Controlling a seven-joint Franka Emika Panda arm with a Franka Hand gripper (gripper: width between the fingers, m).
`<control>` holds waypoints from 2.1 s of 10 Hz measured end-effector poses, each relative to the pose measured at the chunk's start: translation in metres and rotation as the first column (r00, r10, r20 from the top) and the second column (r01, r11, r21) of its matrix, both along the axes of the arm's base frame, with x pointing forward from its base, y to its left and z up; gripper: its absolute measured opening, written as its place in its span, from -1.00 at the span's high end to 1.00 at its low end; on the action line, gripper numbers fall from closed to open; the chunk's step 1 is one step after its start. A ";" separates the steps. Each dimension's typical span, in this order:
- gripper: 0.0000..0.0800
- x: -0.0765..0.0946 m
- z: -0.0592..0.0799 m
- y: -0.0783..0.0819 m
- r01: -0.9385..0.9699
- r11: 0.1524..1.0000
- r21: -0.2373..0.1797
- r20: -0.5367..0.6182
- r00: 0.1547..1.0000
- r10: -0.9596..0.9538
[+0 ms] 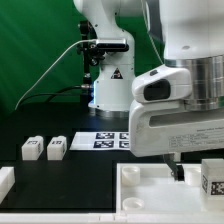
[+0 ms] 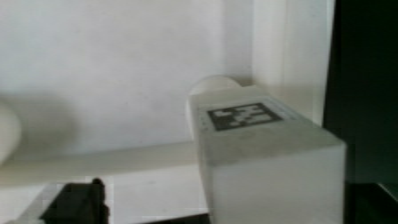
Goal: Assemble one leg
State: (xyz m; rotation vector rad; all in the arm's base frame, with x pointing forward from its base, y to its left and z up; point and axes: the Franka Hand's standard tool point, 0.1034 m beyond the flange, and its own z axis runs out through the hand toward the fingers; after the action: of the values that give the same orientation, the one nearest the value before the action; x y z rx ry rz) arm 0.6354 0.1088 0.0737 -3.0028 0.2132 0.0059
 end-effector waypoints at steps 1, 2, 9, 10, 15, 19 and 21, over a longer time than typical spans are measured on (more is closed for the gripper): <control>-0.32 0.000 0.000 0.000 0.028 1.000 0.003 -0.004 1.000 -0.028; 0.09 0.000 0.000 0.000 0.109 0.994 0.002 -0.015 0.994 -0.109; 0.27 -0.001 -0.001 0.002 0.927 0.370 -0.065 -0.164 0.356 -0.920; 0.27 -0.002 -0.001 0.003 0.986 0.144 -0.087 -0.181 0.126 -0.975; 0.27 -0.004 -0.001 0.002 0.981 -0.145 -0.125 -0.195 -0.168 -0.966; -0.60 -0.017 0.003 0.012 0.989 -0.119 -0.091 -0.191 -0.135 -0.972; -0.62 -0.025 0.013 0.017 0.992 -0.105 -0.073 -0.205 -0.118 -0.972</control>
Offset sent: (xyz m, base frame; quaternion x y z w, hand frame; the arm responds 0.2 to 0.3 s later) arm 0.0000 0.0000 0.0000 0.0000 0.0000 0.2667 0.9638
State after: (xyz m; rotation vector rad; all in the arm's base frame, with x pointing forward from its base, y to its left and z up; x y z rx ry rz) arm 0.6100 0.1260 0.0865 -1.7922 2.3521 0.1543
